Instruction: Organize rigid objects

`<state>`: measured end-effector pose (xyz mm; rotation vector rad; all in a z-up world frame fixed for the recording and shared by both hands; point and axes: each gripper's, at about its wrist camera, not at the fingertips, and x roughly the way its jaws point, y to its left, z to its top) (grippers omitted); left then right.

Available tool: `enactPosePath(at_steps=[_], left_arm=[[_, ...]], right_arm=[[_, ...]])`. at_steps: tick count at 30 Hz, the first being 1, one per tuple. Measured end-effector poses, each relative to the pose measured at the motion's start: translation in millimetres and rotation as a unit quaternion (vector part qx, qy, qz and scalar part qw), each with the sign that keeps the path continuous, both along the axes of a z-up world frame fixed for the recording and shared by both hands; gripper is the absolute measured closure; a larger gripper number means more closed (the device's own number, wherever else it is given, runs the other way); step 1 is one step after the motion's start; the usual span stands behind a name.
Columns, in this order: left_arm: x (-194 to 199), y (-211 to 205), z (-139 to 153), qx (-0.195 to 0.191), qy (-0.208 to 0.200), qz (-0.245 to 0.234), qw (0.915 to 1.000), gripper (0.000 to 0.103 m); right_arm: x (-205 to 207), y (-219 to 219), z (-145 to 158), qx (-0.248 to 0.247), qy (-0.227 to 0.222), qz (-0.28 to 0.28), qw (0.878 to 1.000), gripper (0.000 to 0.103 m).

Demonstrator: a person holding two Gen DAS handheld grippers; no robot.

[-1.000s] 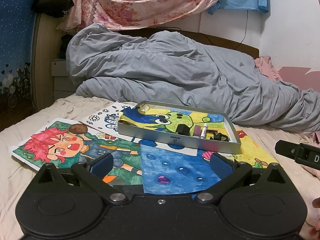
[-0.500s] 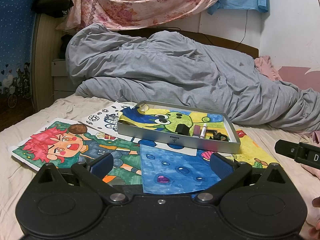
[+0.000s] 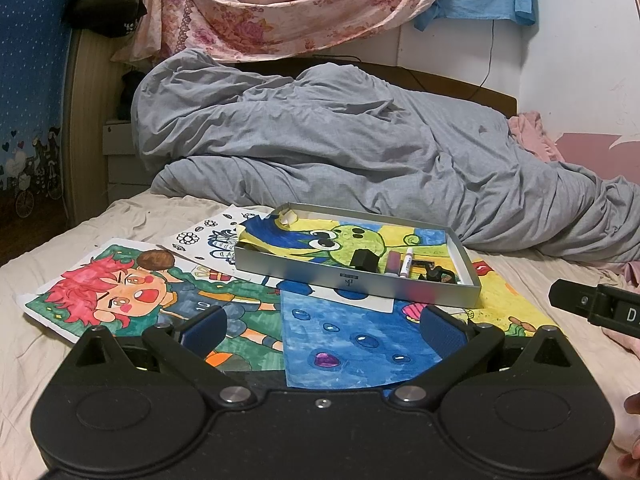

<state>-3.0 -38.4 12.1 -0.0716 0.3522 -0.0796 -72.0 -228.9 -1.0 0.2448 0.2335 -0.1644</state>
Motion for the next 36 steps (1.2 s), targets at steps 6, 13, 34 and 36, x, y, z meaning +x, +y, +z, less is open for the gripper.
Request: enactPosePath(at_steps=[6, 13, 34, 36], left_arm=[[-0.1, -0.4, -0.1, 0.001, 0.000, 0.000, 1.0000, 0.001], [-0.3, -0.5, -0.3, -0.001, 0.000, 0.001, 1.0000, 0.001], [-0.4, -1.2, -0.5, 0.001, -0.001, 0.000, 1.0000, 0.001], [-0.4, -1.2, -0.6, 0.002, -0.001, 0.000, 1.0000, 0.001]], right_arm=[[-0.1, 1.1, 0.0, 0.000, 0.000, -0.001, 1.000, 0.001], [-0.6, 1.8, 0.0, 0.002, 0.001, -0.002, 1.000, 0.001], [-1.7, 7.0, 0.6, 0.001, 0.004, -0.003, 1.000, 0.001], [-1.9, 7.2, 0.8, 0.001, 0.004, -0.003, 1.000, 0.001]])
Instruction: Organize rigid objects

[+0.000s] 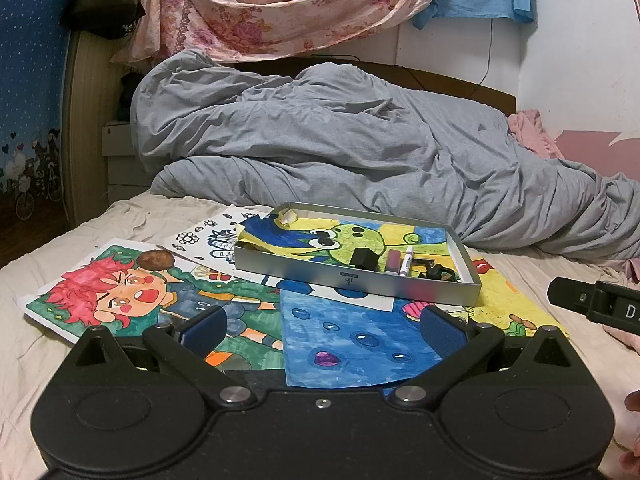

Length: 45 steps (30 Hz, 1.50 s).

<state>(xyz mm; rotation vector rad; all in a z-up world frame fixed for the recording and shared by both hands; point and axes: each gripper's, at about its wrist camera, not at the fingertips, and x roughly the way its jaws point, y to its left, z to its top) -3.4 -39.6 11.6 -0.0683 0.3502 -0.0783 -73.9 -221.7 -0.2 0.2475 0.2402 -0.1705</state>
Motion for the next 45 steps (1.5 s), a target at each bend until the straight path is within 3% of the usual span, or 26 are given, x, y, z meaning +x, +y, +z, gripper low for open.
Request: enactPosePath(at_steps=[45], left_arm=[[-0.4, 2.1, 1.4, 0.010, -0.002, -0.001, 0.9999, 0.001]], right_arm=[[0.1, 1.8, 0.7, -0.005, 0.015, -0.009, 1.000, 0.001]])
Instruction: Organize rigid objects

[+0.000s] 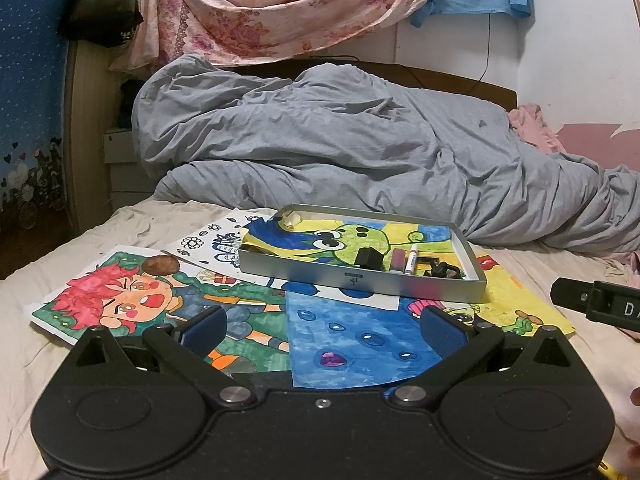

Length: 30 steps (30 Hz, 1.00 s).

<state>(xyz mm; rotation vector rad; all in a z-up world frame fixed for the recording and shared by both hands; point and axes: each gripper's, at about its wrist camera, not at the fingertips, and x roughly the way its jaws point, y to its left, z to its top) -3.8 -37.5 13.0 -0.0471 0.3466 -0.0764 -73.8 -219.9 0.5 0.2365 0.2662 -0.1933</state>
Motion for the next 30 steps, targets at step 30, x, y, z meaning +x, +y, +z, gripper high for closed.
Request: enactPosePath(at_steps=[30], left_arm=[[-1.7, 9.7, -0.6, 0.002, 0.002, 0.002, 1.0000, 0.001]], right_arm=[[0.7, 4.6, -2.2, -0.001, 0.003, 0.002, 1.000, 0.001]])
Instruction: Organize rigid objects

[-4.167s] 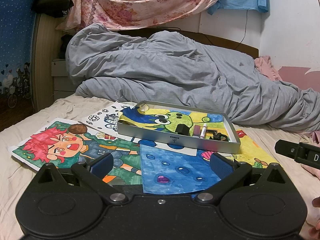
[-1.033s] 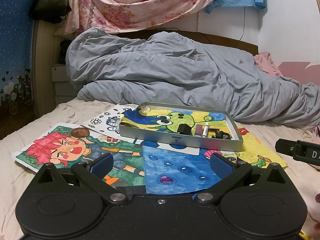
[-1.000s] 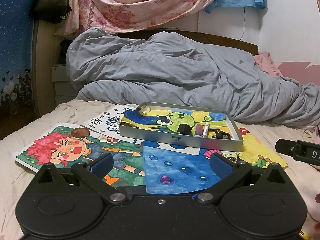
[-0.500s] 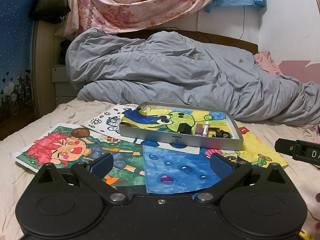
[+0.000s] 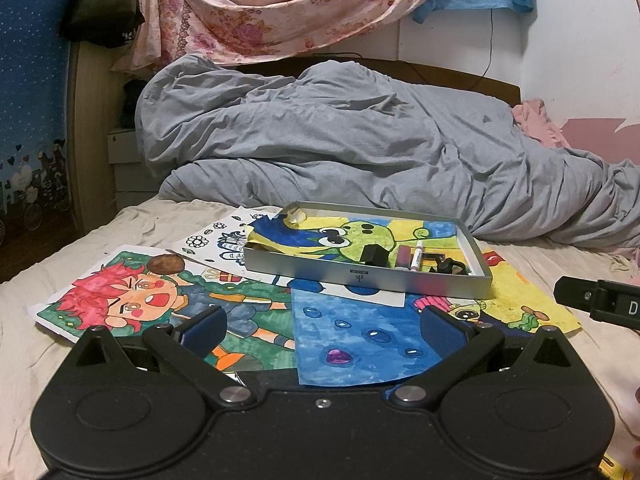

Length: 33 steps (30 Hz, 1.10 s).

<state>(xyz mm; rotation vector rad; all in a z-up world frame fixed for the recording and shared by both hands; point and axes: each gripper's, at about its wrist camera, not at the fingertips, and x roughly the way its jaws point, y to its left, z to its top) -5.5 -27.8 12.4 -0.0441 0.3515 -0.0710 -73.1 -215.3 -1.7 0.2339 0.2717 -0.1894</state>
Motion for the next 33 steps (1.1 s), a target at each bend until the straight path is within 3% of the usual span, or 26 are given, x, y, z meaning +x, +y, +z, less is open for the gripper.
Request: enactPosePath(at_steps=[33], left_arm=[[-0.1, 0.6, 0.3, 0.003, 0.001, 0.000, 1.0000, 0.001]], right_arm=[[0.7, -0.6, -1.0, -0.001, 0.003, 0.002, 1.000, 0.001]])
